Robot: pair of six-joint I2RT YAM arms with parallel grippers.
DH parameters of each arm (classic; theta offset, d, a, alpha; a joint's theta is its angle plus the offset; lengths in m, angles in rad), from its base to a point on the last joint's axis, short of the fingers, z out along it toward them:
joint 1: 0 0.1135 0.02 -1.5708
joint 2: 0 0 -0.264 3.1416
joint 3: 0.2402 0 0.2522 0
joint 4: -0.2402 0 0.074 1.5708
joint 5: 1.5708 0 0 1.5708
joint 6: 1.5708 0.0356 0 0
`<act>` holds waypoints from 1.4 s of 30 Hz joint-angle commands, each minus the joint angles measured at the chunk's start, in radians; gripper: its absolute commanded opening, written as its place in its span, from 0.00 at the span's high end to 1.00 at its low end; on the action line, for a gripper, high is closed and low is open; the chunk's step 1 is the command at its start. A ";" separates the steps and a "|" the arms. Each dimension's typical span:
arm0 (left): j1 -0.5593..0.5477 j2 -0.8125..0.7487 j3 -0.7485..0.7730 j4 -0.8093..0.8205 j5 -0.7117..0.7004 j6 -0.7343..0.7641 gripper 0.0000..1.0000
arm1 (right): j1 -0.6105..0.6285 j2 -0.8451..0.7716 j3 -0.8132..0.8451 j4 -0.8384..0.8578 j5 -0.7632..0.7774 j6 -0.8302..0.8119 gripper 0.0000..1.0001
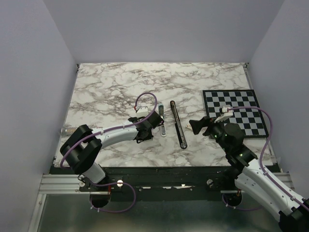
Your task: Load the staples into the stapler
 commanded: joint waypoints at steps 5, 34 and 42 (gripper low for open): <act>-0.006 0.011 0.024 0.013 0.027 0.000 0.73 | 0.008 -0.009 -0.014 0.009 0.024 -0.014 0.00; -0.006 0.045 0.038 -0.039 0.007 -0.018 0.71 | 0.011 -0.014 -0.014 0.009 0.016 -0.016 0.00; -0.012 0.034 0.051 -0.071 -0.022 -0.018 0.72 | 0.011 -0.014 -0.014 0.011 0.015 -0.017 0.00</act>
